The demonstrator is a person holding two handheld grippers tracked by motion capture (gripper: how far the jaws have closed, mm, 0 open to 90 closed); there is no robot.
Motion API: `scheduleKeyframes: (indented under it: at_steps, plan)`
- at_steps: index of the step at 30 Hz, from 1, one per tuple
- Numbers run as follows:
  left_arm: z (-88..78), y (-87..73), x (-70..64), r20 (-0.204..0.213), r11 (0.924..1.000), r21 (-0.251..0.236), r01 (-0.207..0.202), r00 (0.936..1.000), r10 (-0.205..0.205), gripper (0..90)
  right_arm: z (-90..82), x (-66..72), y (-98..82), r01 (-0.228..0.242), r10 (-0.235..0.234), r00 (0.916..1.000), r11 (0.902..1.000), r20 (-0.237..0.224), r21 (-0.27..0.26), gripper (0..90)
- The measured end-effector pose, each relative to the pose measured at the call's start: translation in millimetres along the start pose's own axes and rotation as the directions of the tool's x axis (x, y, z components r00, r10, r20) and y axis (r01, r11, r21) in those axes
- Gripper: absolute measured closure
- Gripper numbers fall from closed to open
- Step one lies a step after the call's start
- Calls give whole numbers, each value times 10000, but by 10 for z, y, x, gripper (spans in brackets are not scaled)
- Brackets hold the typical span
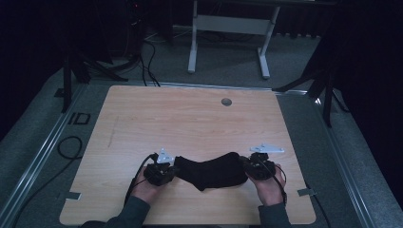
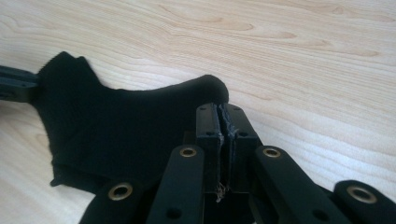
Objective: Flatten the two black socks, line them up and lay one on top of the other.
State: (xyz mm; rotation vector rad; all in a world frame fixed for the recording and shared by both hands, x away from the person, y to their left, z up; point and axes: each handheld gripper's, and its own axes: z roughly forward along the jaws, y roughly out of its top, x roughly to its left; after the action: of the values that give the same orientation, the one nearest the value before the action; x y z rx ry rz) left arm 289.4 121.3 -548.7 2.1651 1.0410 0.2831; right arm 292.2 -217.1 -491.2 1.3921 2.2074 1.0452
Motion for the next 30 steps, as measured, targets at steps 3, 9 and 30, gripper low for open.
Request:
scheduleKeyframes:
  at_steps: [3, 9, 30]
  plan:
    - [-9, 1, 14, -30, 9999, -54, 107, 9999, -107, 776, -42, 1, -26, -32, 32, 10000, 10000, -21, -37, 860]
    - [-14, -2, 26, -129, 9997, -121, 231, 9996, -233, 766, -68, 5, -78, -167, 170, 9994, 9998, -315, 108, 860]
    - [-14, -6, 59, -131, 9992, -91, 393, 9991, -394, 766, 173, 60, -593, 291, -279, 9996, 9825, -92, 1839, 849]
